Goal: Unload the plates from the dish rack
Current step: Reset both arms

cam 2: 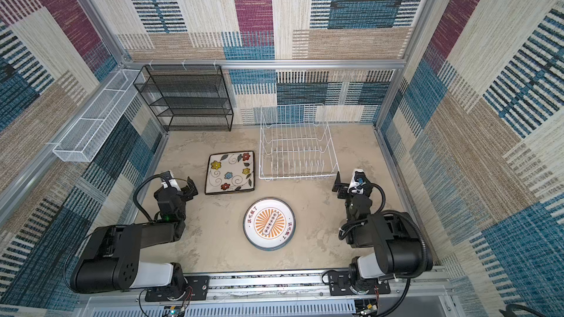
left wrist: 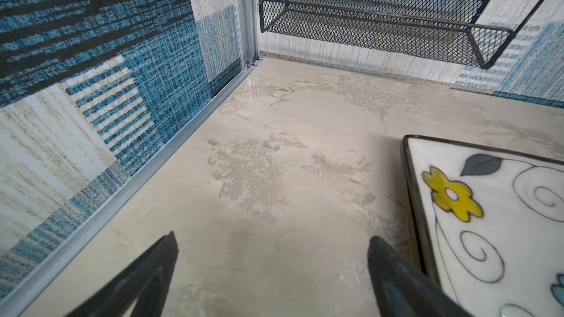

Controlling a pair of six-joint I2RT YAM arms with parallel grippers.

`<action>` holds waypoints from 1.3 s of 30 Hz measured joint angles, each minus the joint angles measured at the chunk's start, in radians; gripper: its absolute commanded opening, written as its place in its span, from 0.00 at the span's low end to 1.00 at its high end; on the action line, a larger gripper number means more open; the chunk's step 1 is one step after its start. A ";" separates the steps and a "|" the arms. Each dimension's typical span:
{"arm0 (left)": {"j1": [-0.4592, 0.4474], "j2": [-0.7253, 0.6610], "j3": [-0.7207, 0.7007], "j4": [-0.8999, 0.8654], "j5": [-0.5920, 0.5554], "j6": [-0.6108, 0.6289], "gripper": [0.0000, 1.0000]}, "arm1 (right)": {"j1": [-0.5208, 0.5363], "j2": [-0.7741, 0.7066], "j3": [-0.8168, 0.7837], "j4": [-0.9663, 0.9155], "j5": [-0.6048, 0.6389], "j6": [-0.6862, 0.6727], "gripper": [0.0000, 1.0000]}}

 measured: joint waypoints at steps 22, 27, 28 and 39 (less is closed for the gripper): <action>0.013 0.113 0.117 -0.038 0.257 0.031 0.99 | -0.035 0.040 0.091 -0.050 -0.114 0.000 1.00; 0.011 0.116 0.119 -0.058 0.260 0.036 0.99 | -0.035 0.040 0.091 -0.051 -0.114 0.000 1.00; 0.011 0.119 0.134 -0.076 0.263 0.038 0.99 | -0.035 0.040 0.091 -0.051 -0.114 0.000 1.00; 0.009 0.132 0.188 -0.155 0.385 0.088 0.99 | -0.035 0.040 0.092 -0.051 -0.115 0.000 1.00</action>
